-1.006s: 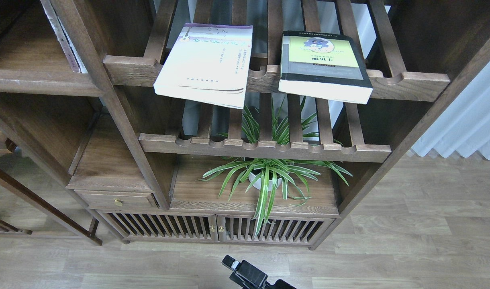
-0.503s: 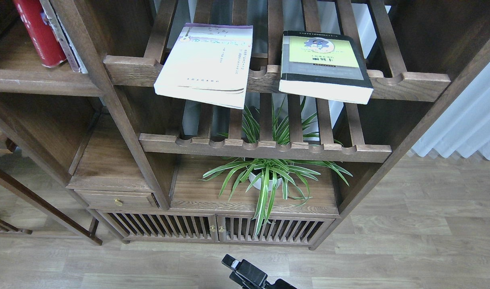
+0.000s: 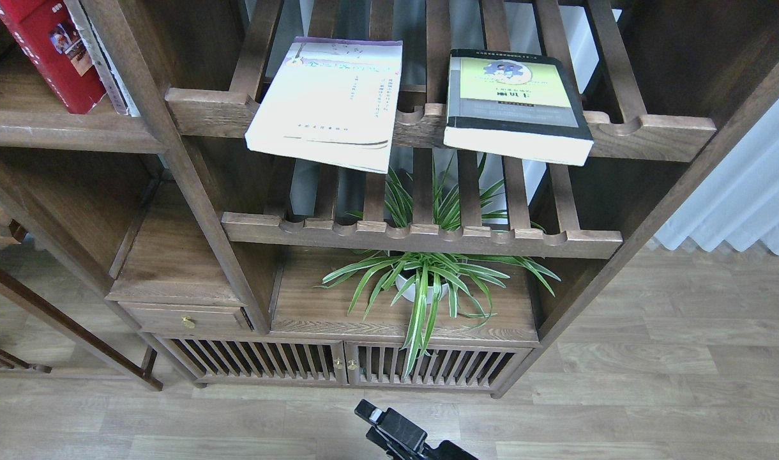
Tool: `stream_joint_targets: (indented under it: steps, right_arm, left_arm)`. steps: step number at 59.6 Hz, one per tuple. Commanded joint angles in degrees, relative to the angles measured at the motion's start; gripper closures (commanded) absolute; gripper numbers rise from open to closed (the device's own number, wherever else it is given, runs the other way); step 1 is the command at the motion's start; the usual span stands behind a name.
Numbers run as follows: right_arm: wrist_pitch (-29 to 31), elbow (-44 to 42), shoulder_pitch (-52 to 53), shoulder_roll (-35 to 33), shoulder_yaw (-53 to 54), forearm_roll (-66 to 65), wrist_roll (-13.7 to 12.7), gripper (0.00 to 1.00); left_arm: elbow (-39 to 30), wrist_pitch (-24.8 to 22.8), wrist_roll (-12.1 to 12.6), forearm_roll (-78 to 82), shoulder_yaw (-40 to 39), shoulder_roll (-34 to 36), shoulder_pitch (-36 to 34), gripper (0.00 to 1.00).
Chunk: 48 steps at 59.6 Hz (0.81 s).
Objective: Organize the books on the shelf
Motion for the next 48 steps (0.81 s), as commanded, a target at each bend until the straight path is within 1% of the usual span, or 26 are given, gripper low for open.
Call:
stream_joint_targets:
  steps: [1, 10, 15, 16, 27, 31, 36, 43, 47, 48]
  right_arm:
    - [0.0, 0.0, 0.0, 0.0, 0.0, -0.01, -0.09, 0.01]
    - [0.0, 0.0, 0.0, 0.0, 0.0, -0.01, 0.0, 0.01]
    - [0.0, 0.0, 0.09, 0.0, 0.0, 0.08, 0.08, 0.01]
    - [0.0, 0.35, 0.09, 0.0, 0.18, 0.26, 0.08, 0.01]
    - [0.0, 2.19, 0.0, 0.0, 1.23, 0.78, 0.35, 0.01]
    - [0.0, 4.21, 0.09, 0.0, 1.15, 1.4, 1.22, 0.01]
    - [0.0, 5.27, 0.09, 0.0, 1.49, 2.36, 1.93, 0.01]
    - [0.0, 5.8, 0.09, 0.0, 3.51, 2.63, 2.1, 0.01]
    - [0.0, 6.68, 0.09, 0.0, 4.92, 2.72, 2.19, 0.01]
    - [0.0, 7.2, 0.09, 0.0, 5.45, 2.81, 2.19, 0.01]
  left_arm:
    - [-3.87, 0.0, 0.17, -1.84, -3.55, -0.07, 4.08, 0.54]
    - [-9.76, 0.0, 0.43, -3.42, -6.62, -0.24, 11.19, 0.53]
    - [-11.08, 0.0, 0.43, -3.6, -7.85, -0.33, 14.1, 0.53]
    - [-11.78, 0.0, 0.43, -4.12, -9.25, -0.42, 16.98, 0.51]
    - [-16.53, 0.0, 0.35, -7.47, -12.42, -0.77, 25.7, 0.42]
    - [-19.6, 0.0, 0.35, -9.31, -12.43, -1.21, 30.88, 0.36]
    - [-22.94, 0.0, 0.43, -9.75, -12.43, -3.14, 35.72, 0.3]
    - [-24.71, 0.0, 0.43, -9.75, -12.25, -5.34, 40.03, 0.23]
    - [-24.97, 0.0, 0.61, -9.75, -11.81, -6.92, 41.62, 0.14]
    - [-24.97, 0.0, 0.7, -9.75, -11.55, -7.45, 42.14, 0.09]
